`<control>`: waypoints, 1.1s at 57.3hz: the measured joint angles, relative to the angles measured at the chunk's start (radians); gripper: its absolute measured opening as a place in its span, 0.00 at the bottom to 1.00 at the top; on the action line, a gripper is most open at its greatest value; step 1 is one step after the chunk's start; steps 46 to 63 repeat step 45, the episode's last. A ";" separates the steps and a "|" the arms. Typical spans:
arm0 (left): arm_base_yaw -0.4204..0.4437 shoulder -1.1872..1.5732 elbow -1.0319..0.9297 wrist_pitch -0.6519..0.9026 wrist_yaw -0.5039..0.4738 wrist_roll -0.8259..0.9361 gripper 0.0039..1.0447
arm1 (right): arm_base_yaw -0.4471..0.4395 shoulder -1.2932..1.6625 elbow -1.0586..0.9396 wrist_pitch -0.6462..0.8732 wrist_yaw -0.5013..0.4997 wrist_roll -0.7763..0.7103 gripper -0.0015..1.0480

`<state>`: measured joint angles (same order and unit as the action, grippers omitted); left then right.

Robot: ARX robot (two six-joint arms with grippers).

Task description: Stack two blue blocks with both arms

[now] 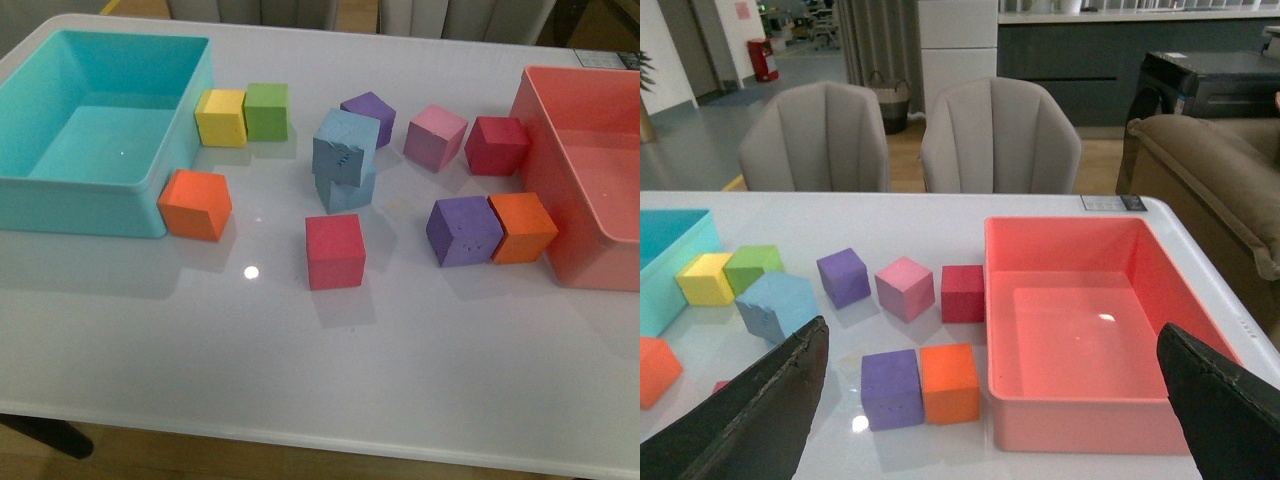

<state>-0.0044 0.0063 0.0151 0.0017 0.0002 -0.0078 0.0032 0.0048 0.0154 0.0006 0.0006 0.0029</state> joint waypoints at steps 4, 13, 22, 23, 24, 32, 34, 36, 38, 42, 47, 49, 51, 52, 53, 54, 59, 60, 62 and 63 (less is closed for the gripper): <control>0.000 0.000 0.000 0.000 0.000 0.000 0.69 | 0.000 0.000 0.000 0.000 0.000 0.000 0.91; 0.000 0.000 0.000 0.000 0.000 0.003 0.93 | 0.000 0.000 0.000 0.000 0.000 0.000 0.91; 0.000 0.000 0.000 0.000 0.000 0.003 0.92 | 0.000 0.000 0.000 0.000 0.000 0.000 0.91; 0.000 0.000 0.000 0.000 0.000 0.003 0.92 | 0.000 0.000 0.000 0.000 0.000 0.000 0.91; 0.000 0.000 0.000 0.000 0.000 0.003 0.92 | 0.000 0.000 0.000 0.000 0.000 0.000 0.91; 0.000 0.000 0.000 0.000 0.000 0.003 0.92 | 0.000 0.000 0.000 0.000 0.000 0.000 0.91; 0.000 0.000 0.000 0.000 0.000 0.003 0.92 | 0.000 0.000 0.000 0.000 0.000 0.000 0.91; 0.000 0.000 0.000 0.000 0.000 0.003 0.92 | 0.000 0.000 0.000 0.000 0.000 0.000 0.91; 0.000 0.000 0.000 0.000 0.000 0.003 0.92 | 0.000 0.000 0.000 0.000 0.000 0.000 0.91; 0.000 0.000 0.000 0.000 0.000 0.003 0.92 | 0.000 0.000 0.000 0.000 0.000 0.000 0.91; 0.000 0.000 0.000 0.000 0.000 0.003 0.92 | 0.000 0.000 0.000 0.000 0.000 0.000 0.91; 0.000 0.000 0.000 0.000 0.000 0.003 0.92 | 0.000 0.000 0.000 0.000 0.000 0.000 0.91; 0.000 0.000 0.000 0.000 0.000 0.003 0.92 | 0.000 0.000 0.000 0.000 0.000 0.000 0.91; 0.000 0.000 0.000 0.000 0.000 0.003 0.92 | 0.000 0.000 0.000 0.000 0.000 0.000 0.91; 0.000 0.000 0.000 0.000 0.000 0.003 0.92 | 0.000 0.000 0.000 0.000 0.000 0.000 0.91; 0.000 0.000 0.000 0.000 0.000 0.003 0.92 | 0.000 0.000 0.000 0.000 0.000 0.000 0.91; 0.000 0.000 0.000 0.000 0.000 0.003 0.92 | 0.000 0.000 0.000 0.000 0.000 0.000 0.91; 0.000 0.000 0.000 0.000 0.000 0.003 0.92 | 0.000 0.000 0.000 0.000 0.000 0.000 0.91; 0.000 0.000 0.000 0.000 0.000 0.003 0.92 | 0.000 0.000 0.000 0.000 0.000 0.000 0.91; 0.000 0.000 0.000 0.000 0.000 0.003 0.92 | 0.000 0.000 0.000 0.000 0.000 0.000 0.91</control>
